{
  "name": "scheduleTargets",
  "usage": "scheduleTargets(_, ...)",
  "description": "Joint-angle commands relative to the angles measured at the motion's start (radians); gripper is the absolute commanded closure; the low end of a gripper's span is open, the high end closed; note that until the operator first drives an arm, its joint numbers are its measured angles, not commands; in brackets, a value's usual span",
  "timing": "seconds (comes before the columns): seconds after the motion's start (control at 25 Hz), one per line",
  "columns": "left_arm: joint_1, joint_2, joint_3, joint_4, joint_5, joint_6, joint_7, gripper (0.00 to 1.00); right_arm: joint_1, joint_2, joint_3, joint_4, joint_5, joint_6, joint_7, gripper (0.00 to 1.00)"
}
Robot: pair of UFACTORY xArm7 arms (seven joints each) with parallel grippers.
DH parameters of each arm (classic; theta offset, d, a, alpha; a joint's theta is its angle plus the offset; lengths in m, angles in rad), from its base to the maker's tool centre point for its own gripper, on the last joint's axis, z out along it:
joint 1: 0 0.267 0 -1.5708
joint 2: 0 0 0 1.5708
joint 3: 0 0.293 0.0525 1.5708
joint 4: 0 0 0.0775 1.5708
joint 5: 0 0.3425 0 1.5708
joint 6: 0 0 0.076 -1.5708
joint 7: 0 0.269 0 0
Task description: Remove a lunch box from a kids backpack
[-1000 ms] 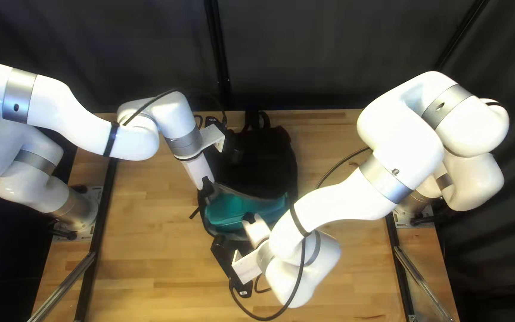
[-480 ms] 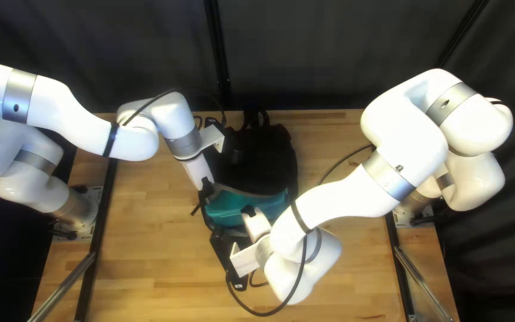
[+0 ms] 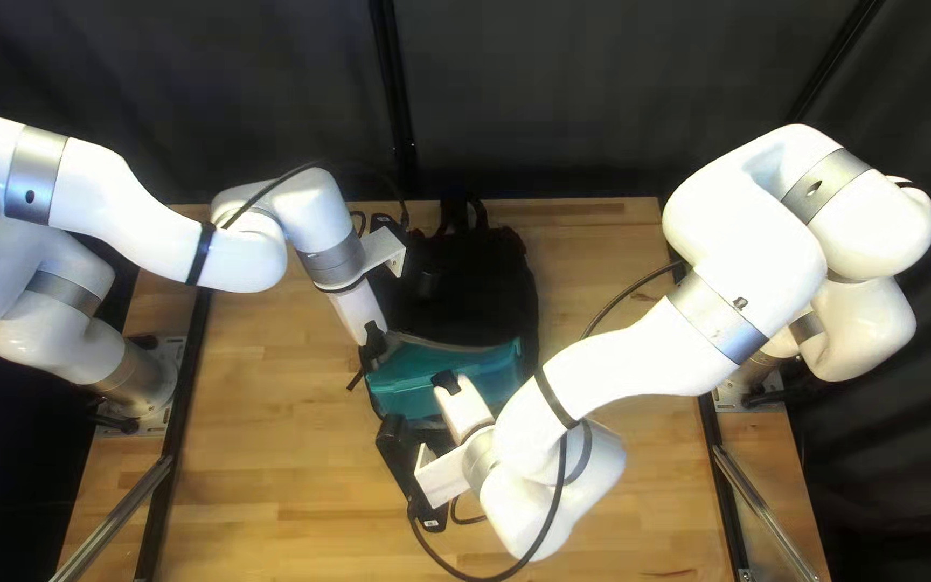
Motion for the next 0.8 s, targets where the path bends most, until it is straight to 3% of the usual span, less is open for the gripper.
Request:
scheduleTargets(0.04,0.002,0.001,0.003,-0.005,-0.005,-0.006,0.007,1.0,0.013,-0.007,0.009,0.004,0.005,0.022,-0.006,1.0)
scheduleTargets(0.8,0.005,-0.022,0.002,-0.046,-0.005,-0.035,0.002,1.0,0.08,-0.018,0.05,0.073,0.006,0.135,-0.064,1.0)
